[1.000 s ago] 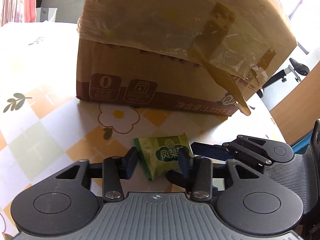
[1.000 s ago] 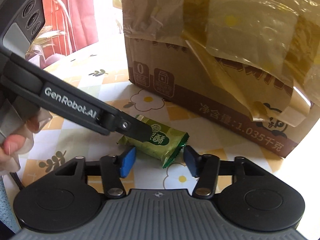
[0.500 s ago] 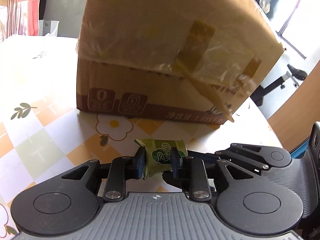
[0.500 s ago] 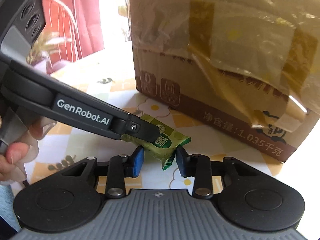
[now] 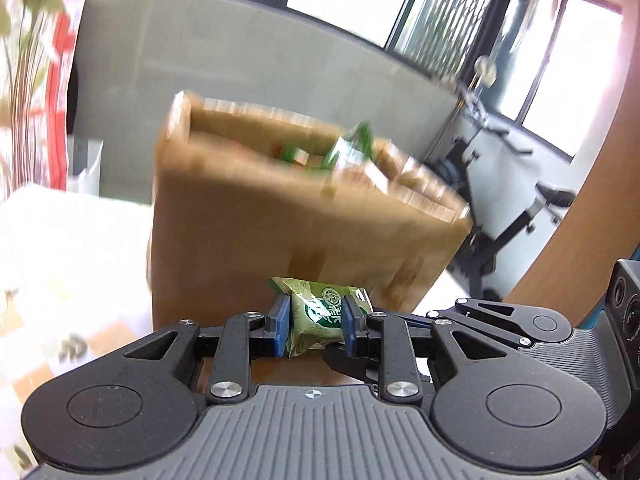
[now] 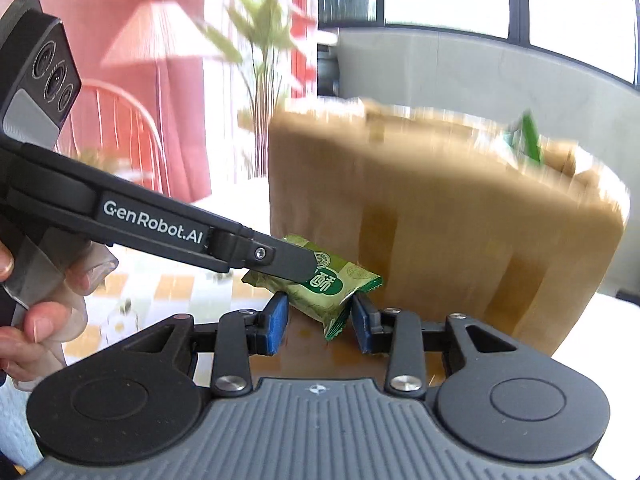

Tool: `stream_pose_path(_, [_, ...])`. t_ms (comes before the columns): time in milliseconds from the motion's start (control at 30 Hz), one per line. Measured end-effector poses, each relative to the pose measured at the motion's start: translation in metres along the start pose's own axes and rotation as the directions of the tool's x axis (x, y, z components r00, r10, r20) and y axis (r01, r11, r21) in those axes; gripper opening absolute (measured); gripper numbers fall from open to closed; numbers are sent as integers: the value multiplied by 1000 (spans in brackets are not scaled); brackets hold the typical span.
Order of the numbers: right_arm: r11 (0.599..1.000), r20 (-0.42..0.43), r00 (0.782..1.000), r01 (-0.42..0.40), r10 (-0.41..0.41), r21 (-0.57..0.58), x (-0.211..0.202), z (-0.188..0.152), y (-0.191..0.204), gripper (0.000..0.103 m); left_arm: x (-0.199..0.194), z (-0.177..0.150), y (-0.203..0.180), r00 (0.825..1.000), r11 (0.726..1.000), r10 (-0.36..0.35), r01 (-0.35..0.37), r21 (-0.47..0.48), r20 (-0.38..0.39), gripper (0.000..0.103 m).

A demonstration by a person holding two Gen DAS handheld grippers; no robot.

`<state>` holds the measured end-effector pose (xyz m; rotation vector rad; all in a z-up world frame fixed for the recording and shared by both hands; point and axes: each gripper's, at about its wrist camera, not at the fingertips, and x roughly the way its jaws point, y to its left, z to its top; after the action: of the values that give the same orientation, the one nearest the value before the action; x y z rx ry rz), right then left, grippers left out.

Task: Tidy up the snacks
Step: 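Lift the green packet over the box and open the left tool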

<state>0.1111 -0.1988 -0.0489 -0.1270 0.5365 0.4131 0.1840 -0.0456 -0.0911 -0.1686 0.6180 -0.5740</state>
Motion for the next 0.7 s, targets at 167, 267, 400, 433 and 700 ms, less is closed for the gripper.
stream_pose_path(167, [1000,51,999,7,-7,-3,-10,37,-14,37,-2,39,-12,998,999,-12,10,38,57,29])
stream_pose_path(267, [1000,72,997,17,-16,-14,-8,59,-27,37,7,61,-16,997,998,-7,2,59,74,29])
stream_pose_path(400, [1000,77,997,12,-10,-19,9,85,-46,37,19,88,-18,997,997,7,-12,70,81,29])
stream_pose_path(433, [1000,72,997,9,-7,-19,15,90,-51,37,25,94,-17,997,997,12,-17,71,76,29])
stream_pose_path(700, [1000,3,1000,2,-3,26,65,105,-87,37,70,117,-1,999,998,36,-37,56,10,29])
